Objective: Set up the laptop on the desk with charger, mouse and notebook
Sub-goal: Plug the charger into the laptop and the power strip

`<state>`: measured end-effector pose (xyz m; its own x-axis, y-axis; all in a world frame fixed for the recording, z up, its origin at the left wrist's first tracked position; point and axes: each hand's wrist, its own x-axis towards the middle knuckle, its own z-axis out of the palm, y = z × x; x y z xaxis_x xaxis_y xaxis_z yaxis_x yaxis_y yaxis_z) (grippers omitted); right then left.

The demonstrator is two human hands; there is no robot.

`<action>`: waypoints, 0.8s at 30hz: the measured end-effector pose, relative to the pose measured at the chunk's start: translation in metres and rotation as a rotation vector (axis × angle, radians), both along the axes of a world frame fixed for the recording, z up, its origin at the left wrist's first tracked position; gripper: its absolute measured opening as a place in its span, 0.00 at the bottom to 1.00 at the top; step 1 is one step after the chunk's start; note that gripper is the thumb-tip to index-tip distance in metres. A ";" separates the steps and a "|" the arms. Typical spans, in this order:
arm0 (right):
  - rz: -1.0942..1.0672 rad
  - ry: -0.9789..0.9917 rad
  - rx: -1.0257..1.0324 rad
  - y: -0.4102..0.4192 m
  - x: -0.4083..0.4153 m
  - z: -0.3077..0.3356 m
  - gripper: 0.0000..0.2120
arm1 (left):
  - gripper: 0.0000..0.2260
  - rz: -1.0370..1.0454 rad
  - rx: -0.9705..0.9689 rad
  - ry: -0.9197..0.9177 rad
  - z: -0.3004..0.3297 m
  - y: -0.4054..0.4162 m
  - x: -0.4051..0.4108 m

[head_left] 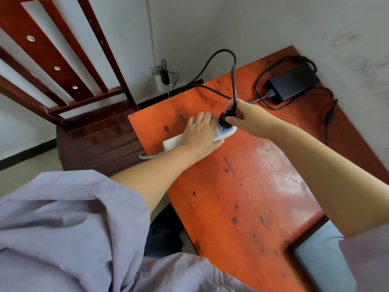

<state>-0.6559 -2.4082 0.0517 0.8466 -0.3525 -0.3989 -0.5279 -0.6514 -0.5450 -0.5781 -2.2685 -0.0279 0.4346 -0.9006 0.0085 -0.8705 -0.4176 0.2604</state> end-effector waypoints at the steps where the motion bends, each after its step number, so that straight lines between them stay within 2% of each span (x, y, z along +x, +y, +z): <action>1: 0.006 -0.006 -0.008 0.001 0.000 0.000 0.06 | 0.23 0.000 0.000 0.000 0.000 0.000 0.000; 7: 0.075 0.010 -0.060 0.003 0.005 0.001 0.05 | 0.23 -0.006 0.004 0.006 -0.001 -0.001 0.001; 13: 0.038 -0.051 -0.094 0.012 -0.015 -0.009 0.06 | 0.25 -0.016 -0.027 0.048 0.002 0.000 0.001; 20: 0.033 0.023 -0.055 0.006 0.001 -0.003 0.06 | 0.23 -0.002 -0.016 0.017 0.002 0.000 0.001; 24: -0.018 -0.035 -0.089 0.018 -0.014 -0.015 0.07 | 0.23 -0.019 -0.030 0.026 0.001 0.001 0.000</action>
